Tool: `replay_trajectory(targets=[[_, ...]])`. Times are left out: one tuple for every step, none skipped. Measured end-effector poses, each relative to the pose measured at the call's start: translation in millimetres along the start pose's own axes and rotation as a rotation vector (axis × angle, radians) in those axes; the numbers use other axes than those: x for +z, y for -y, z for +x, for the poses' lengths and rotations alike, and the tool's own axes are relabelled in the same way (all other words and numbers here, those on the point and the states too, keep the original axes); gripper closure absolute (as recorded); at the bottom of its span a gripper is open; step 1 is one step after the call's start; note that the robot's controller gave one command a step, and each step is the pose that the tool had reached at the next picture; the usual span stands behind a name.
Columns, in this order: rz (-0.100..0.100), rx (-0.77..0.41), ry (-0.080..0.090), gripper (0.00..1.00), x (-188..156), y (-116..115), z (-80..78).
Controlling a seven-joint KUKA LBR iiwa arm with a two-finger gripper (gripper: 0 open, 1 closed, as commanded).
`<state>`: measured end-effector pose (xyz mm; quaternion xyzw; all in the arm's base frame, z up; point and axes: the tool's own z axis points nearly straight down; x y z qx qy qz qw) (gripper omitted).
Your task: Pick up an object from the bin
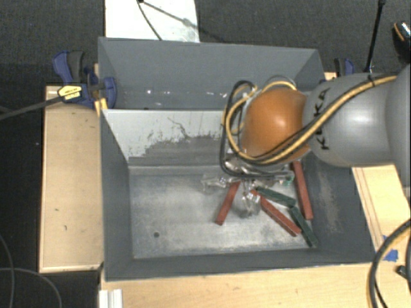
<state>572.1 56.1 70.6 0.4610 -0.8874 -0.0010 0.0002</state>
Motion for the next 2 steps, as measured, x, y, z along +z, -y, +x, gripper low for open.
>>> replay_trajectory(targets=[[0.000,0.007,-0.001,1.00,-0.3,1.0,1.0],[0.010,-0.097,0.006,1.00,-180.1,-16.7,31.0]])
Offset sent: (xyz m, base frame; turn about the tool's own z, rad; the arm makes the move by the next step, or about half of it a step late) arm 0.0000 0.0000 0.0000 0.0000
